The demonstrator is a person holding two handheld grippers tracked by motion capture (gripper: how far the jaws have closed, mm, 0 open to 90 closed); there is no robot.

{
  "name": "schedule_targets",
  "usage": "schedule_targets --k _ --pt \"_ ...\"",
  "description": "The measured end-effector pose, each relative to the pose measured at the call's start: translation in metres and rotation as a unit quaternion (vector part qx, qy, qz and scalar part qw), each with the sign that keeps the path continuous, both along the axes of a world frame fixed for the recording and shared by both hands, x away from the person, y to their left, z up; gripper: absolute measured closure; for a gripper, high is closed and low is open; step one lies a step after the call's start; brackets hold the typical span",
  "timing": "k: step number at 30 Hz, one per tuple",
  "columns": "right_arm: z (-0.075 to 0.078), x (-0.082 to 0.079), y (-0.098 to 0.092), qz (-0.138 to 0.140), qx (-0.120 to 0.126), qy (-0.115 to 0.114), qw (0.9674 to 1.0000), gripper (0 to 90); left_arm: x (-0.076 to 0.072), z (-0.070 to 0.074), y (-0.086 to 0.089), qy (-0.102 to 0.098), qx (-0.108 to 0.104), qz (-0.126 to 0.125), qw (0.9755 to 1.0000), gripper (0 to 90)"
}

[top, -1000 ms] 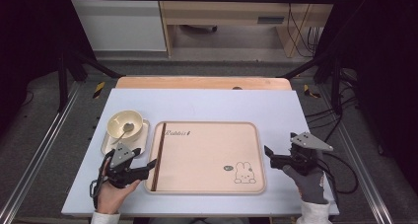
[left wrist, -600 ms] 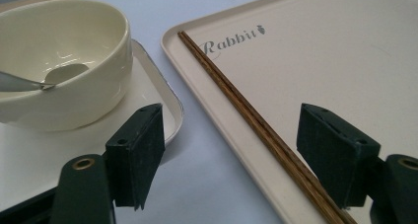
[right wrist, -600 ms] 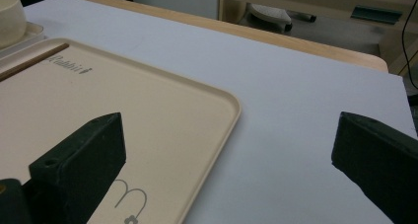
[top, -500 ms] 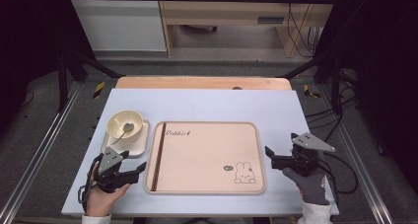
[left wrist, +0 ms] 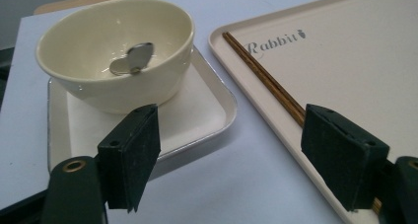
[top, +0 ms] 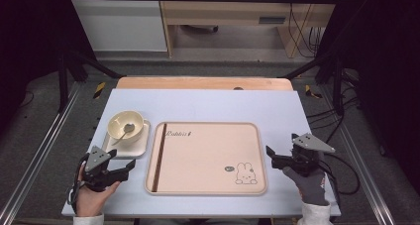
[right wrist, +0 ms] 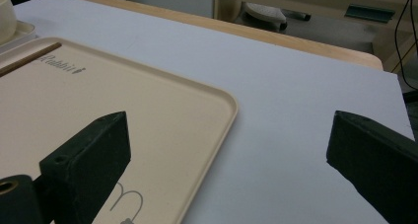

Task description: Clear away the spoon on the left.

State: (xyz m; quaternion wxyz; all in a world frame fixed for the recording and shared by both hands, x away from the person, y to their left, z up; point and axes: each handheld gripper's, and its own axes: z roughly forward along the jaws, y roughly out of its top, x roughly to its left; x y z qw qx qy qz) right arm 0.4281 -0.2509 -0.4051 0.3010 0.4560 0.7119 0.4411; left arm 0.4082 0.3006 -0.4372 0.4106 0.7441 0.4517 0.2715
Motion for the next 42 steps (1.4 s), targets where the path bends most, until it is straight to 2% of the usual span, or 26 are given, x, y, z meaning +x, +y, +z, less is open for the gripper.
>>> schedule_targets --k 7,14,17,20,29,35,42 --pt "0.000 0.000 0.000 0.001 0.002 0.002 1.0000 4.0 0.008 0.003 0.009 -0.003 -0.002 0.013 0.9999 21.9" --pt "-0.001 0.001 0.001 0.002 -0.003 0.004 1.0000 4.5 0.018 0.013 0.017 -0.020 -0.005 0.023 0.9995 22.8" --pt "-0.001 0.001 0.001 0.002 -0.003 0.003 1.0000 4.5 0.019 0.013 0.017 -0.021 -0.008 0.019 0.9996 24.5" --pt "-0.001 0.001 0.001 0.002 -0.002 0.004 1.0000 4.7 0.022 0.015 0.015 -0.023 -0.003 0.010 0.9997 26.6" --pt "-0.002 0.002 0.002 0.002 -0.004 0.007 1.0000 4.8 0.035 0.009 0.017 -0.007 0.011 0.007 0.9999 39.7" --pt "-0.002 0.002 0.003 0.002 -0.004 0.007 1.0000 4.8 0.037 0.006 0.020 -0.012 0.008 0.012 0.9998 53.7" --pt "-0.003 0.002 0.003 0.004 -0.005 0.008 0.9999 4.9 0.038 0.004 0.021 -0.020 0.020 0.019 0.9994 64.6"
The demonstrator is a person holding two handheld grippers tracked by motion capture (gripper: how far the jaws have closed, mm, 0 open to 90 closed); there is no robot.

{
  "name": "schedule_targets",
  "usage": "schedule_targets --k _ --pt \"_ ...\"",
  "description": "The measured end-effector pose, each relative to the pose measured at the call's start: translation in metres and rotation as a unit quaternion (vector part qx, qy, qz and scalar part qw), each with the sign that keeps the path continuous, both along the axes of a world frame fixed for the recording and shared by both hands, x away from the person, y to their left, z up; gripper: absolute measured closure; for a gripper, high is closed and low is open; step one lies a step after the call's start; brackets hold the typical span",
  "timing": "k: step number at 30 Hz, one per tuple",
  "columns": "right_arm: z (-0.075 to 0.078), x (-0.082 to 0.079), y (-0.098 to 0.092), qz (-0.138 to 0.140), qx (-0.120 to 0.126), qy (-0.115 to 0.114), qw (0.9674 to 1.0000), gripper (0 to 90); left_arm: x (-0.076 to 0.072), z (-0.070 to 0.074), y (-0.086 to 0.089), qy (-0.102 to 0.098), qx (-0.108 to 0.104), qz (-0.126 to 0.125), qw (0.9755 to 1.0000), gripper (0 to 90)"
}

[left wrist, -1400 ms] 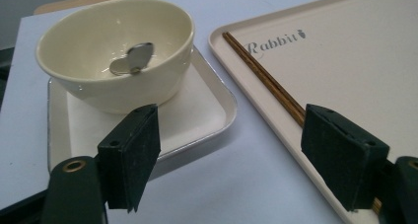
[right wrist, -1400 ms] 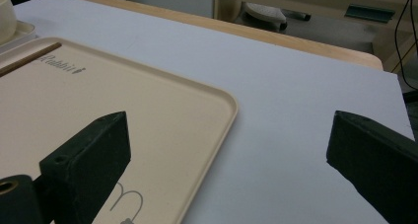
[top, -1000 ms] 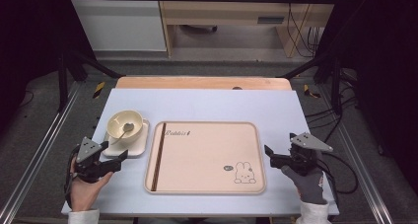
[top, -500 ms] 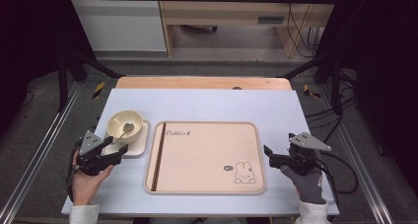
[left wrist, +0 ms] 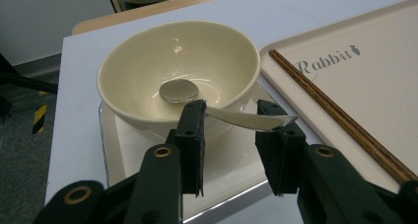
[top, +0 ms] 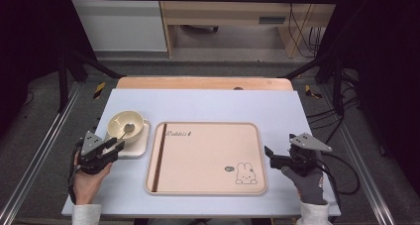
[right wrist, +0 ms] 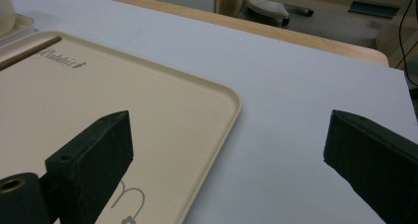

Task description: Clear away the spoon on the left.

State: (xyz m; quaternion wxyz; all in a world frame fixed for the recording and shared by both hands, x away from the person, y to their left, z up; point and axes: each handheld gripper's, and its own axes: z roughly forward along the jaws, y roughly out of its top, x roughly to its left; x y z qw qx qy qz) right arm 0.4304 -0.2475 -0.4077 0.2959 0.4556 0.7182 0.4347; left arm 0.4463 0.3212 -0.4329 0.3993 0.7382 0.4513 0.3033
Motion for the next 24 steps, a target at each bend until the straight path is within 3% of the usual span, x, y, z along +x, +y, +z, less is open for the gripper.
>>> schedule_targets --k 11,24 --pt "-0.0013 0.0008 0.0016 0.002 -0.002 0.002 1.0000 5.1 -0.0015 0.0016 0.0007 -0.013 0.003 0.007 0.9999 76.0" --pt "-0.0018 0.0014 0.0018 0.002 -0.004 0.002 1.0000 5.2 -0.0043 0.0038 0.0016 -0.019 0.005 0.024 0.9995 82.4"
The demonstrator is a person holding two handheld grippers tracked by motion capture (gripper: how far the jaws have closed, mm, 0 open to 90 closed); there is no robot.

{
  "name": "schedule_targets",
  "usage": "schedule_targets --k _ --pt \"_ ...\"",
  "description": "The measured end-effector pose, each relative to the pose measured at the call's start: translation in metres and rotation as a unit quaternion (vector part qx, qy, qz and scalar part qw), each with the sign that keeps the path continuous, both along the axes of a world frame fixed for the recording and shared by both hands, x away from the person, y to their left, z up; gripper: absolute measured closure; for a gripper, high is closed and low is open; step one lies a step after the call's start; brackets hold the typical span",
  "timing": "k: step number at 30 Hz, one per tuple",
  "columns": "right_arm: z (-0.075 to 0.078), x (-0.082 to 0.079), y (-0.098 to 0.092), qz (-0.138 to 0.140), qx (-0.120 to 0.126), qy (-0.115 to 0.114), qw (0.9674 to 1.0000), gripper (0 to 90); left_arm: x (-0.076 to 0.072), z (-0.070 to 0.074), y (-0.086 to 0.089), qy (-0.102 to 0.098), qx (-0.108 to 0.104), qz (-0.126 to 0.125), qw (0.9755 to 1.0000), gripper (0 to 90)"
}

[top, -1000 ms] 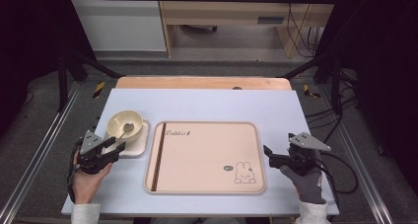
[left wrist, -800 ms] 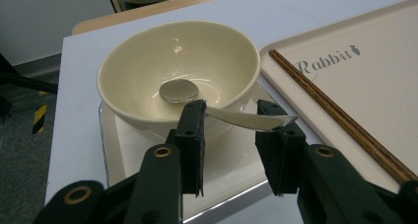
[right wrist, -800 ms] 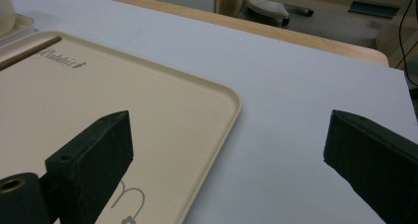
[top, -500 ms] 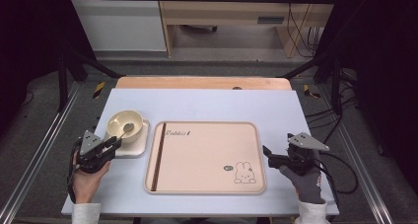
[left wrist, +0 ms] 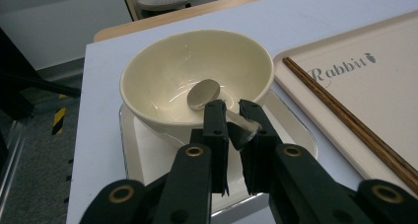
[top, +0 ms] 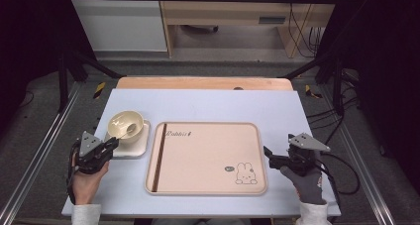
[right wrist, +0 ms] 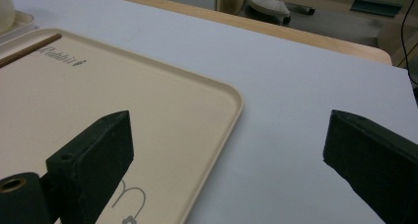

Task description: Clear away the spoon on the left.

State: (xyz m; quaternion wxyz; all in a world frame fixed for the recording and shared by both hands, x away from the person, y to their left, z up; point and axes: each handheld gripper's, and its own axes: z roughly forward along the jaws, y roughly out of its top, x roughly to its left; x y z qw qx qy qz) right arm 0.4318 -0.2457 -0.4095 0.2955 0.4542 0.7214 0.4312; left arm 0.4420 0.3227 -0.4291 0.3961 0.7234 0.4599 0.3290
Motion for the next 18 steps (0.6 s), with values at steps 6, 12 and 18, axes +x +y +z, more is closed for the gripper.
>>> schedule_targets --k 6,12,18 --pt "0.0001 -0.0002 -0.0001 0.000 0.000 0.000 1.0000 5.2 -0.0014 0.0015 -0.0004 -0.002 0.000 0.004 1.0000 84.4" --pt "0.0000 -0.0002 0.0001 0.000 -0.001 -0.001 1.0000 5.2 -0.0039 0.0042 0.0014 -0.007 -0.003 0.007 0.9999 86.3" --pt "0.0003 -0.0003 0.0001 0.000 0.002 -0.002 1.0000 5.3 -0.0061 0.0068 0.0041 -0.010 -0.011 0.012 0.9998 88.4"
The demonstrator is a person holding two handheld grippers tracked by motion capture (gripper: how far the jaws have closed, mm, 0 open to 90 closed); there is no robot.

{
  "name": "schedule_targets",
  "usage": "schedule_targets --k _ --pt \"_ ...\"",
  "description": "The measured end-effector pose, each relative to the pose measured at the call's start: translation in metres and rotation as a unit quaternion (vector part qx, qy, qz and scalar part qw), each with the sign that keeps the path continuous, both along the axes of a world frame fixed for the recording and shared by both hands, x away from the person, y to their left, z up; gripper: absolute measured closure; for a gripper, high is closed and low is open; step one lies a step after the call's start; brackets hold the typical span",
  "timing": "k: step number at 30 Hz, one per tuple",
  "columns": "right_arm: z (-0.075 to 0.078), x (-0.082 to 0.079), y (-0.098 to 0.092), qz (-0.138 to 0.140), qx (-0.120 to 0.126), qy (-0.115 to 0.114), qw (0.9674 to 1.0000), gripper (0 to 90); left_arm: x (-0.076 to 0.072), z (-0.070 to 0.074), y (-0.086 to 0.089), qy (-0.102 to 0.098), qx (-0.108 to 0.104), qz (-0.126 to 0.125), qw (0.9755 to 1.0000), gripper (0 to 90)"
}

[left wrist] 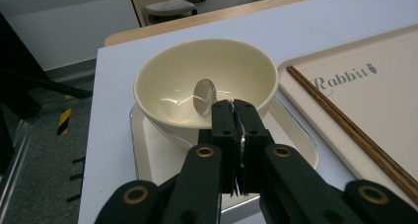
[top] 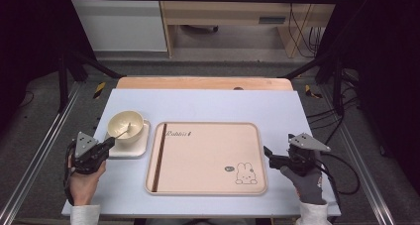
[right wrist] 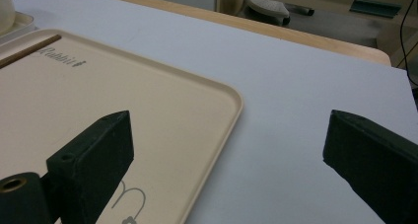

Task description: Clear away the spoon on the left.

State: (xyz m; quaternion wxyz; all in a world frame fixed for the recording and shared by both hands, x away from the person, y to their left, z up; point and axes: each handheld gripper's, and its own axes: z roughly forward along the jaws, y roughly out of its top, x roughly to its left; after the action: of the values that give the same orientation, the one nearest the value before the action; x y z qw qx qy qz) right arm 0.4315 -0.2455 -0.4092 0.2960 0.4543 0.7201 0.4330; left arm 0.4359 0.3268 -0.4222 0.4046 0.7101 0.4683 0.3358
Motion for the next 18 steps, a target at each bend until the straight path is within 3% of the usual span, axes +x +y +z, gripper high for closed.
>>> schedule_targets --k 18 --pt "0.000 0.000 0.001 0.001 -0.002 0.001 1.0000 5.2 -0.008 0.011 -0.002 -0.024 -0.028 0.002 0.9993 88.9"
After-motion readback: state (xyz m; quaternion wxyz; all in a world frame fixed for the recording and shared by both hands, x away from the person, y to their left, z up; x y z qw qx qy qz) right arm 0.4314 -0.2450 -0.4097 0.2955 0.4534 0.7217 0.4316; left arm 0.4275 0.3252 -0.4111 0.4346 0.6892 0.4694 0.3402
